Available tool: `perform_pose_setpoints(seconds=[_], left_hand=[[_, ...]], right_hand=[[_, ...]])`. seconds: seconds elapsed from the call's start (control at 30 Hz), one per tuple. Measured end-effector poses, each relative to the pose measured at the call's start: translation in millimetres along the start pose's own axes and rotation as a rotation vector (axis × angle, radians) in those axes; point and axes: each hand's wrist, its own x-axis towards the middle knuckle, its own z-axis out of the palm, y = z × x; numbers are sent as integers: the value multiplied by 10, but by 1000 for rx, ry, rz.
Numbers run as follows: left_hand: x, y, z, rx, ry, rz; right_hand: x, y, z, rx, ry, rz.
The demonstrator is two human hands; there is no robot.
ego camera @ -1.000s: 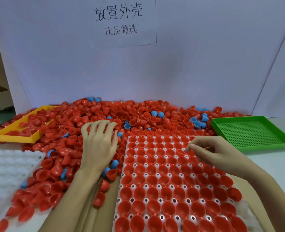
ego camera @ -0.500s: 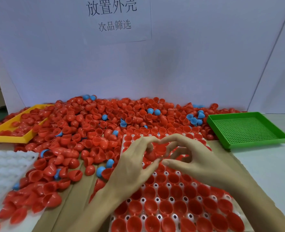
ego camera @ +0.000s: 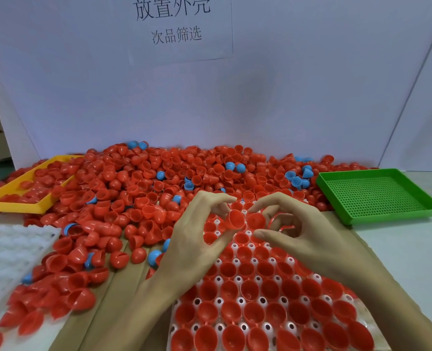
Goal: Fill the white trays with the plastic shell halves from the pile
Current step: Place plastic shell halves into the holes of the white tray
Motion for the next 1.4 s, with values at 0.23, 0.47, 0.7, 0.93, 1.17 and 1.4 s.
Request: perform_pose_setpoints(seconds=[0.23, 0.47, 0.7, 0.93, 1.17, 1.4], left_hand=[[-9, 29, -20, -4, -74, -85], [-20, 39, 2, -115, -190, -316], [-32, 80, 10, -309, -263, -468], [-22, 83, 3, -386, -240, -413], [20, 73, -27, -450, -147, -470], [25, 89, 9, -473, -101, -541]], right_hand=[[-40, -98, -10, -3, -6, 26], [-26, -69, 87, 61, 23, -15], [-8, 53, 203, -60, 27, -198], [-5, 133, 176, -40, 75, -61], [-10, 131, 229, 7, 58, -33], [-25, 92, 260, 105, 59, -18]])
